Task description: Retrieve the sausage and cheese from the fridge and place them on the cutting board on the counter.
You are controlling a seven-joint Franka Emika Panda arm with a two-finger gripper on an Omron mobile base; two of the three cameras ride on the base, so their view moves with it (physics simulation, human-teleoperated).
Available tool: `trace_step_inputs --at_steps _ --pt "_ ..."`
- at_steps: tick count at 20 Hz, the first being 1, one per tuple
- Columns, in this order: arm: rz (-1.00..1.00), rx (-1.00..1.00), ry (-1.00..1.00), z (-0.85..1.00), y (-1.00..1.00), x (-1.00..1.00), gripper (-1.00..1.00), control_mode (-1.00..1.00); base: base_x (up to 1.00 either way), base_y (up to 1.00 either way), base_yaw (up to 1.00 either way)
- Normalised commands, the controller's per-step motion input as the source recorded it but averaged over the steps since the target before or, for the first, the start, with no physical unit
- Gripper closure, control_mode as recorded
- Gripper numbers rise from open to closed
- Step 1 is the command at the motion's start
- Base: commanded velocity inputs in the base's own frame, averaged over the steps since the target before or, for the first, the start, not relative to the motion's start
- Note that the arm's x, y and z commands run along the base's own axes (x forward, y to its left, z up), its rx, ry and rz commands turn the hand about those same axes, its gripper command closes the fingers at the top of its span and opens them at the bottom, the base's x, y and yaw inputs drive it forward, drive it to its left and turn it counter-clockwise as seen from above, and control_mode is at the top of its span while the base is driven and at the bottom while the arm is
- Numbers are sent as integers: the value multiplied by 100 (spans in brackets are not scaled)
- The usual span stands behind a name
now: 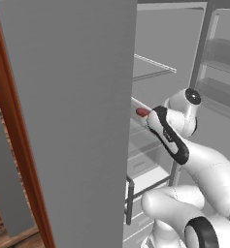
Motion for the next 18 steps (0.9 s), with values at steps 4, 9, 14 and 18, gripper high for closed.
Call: trace_step_inputs --at_steps 4,9,14,18 --pt "0 -17 1 79 -29 -83 100 -100 0 0 0" --pt "0 -18 5 78 -16 -82 100 -100 0 0 0" --pt "1 -15 13 72 -6 -79 100 -100 0 0 0" --pt "8 -9 15 56 0 -54 100 -100 0 0 0"
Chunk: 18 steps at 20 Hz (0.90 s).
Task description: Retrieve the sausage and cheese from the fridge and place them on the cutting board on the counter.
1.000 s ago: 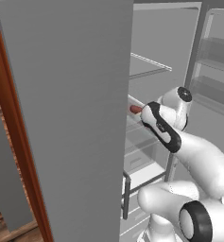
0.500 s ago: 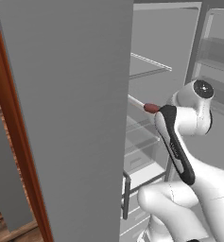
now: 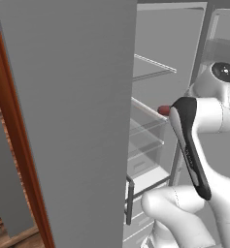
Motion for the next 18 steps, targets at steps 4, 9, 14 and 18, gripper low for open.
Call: trace_step_inputs --at_steps 4,9,14,18 --pt "11 0 11 12 0 -24 100 -100 0 0 0" --pt "16 0 7 0 0 -23 100 -100 0 0 0" --pt "7 0 1 -9 1 -56 100 -100 0 0 0" --pt "0 0 0 -1 0 -68 100 -100 0 0 0"
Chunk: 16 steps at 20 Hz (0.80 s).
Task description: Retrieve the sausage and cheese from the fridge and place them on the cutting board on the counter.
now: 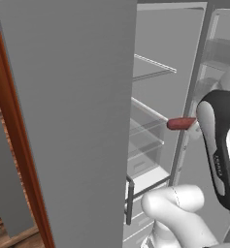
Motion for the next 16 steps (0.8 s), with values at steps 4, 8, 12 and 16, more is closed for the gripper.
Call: trace_step_inputs --at_steps 4,8,12,16 --pt "0 0 0 0 0 -53 100 -100 0 0 0" --pt "0 0 0 1 0 -31 100 -100 0 0 0" --pt "0 0 0 0 0 -31 100 -100 0 0 0" --pt "0 0 1 0 4 -22 100 100 -7 3 0"
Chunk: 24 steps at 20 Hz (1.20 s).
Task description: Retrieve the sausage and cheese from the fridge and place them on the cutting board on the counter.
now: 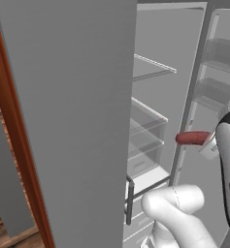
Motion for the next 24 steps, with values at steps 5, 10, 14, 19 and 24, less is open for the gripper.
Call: trace_step_inputs --at_steps 5,10,14,19,24 --pt "0 0 0 0 0 0 100 100 -50 15 5" --pt "0 0 0 0 0 0 100 100 -76 52 13" --pt "0 0 0 0 0 0 100 100 -85 87 18" --pt "0 0 0 0 0 0 100 100 -29 100 33" --pt "0 0 0 0 0 0 100 100 -1 100 45"
